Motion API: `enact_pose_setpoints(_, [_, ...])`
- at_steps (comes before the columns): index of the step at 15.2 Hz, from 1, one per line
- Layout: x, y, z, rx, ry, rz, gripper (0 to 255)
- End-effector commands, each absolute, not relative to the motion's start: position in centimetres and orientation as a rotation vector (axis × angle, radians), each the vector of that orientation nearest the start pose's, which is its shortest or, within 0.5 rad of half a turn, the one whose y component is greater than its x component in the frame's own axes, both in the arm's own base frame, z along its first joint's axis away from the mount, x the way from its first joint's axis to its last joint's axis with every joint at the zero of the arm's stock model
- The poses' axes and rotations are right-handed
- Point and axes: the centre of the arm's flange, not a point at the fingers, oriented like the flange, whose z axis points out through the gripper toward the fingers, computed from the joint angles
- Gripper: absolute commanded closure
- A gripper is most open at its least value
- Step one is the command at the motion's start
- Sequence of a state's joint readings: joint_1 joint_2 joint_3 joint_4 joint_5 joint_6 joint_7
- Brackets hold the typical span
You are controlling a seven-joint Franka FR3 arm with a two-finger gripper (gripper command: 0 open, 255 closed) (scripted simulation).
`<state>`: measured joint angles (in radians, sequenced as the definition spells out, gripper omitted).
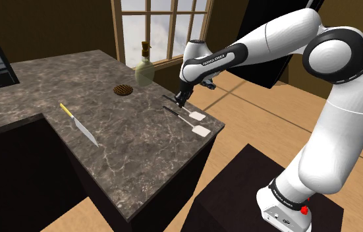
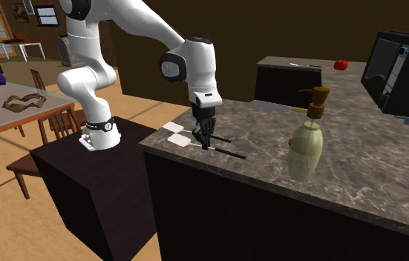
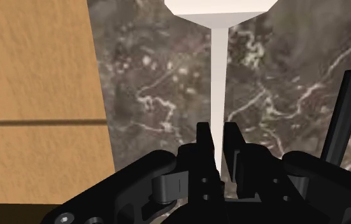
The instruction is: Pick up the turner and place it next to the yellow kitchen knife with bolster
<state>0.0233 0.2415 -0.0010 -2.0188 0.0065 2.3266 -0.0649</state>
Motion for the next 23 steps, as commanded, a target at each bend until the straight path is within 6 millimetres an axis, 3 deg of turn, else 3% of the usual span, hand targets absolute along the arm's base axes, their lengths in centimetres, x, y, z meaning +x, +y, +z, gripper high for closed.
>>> enact_pose_setpoints(1, [59.9, 1.3, 33.9, -3.134, -0.130, -0.104, 255])
enact_pose_setpoints(5, [59.9, 1.3, 33.9, -3.134, -0.130, -0.104, 255])
enact_pose_setpoints(23, [59.9, 1.3, 43.4, -3.134, -0.130, -0.104, 255])
